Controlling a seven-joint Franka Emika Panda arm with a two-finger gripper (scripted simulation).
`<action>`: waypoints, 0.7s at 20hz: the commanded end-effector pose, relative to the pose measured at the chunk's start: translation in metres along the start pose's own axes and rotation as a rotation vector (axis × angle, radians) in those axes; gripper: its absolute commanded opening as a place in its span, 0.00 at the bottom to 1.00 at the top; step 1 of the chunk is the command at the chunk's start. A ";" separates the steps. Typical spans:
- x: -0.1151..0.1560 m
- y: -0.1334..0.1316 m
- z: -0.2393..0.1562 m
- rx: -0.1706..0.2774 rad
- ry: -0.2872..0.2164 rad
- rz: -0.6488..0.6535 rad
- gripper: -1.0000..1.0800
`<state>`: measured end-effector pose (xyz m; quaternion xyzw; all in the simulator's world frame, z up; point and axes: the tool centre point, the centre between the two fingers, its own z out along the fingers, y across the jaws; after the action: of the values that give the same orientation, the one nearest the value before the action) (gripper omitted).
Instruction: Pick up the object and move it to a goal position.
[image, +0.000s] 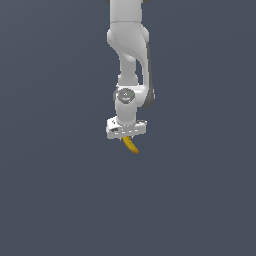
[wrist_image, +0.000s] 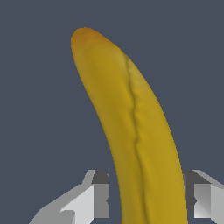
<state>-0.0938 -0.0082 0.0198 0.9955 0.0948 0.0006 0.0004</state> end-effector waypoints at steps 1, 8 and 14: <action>0.000 -0.001 0.001 0.001 -0.001 -0.002 0.00; 0.000 0.000 0.000 0.000 0.000 0.000 0.00; -0.001 0.006 -0.009 0.000 0.000 0.000 0.00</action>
<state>-0.0943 -0.0119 0.0246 0.9955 0.0952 -0.0006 0.0002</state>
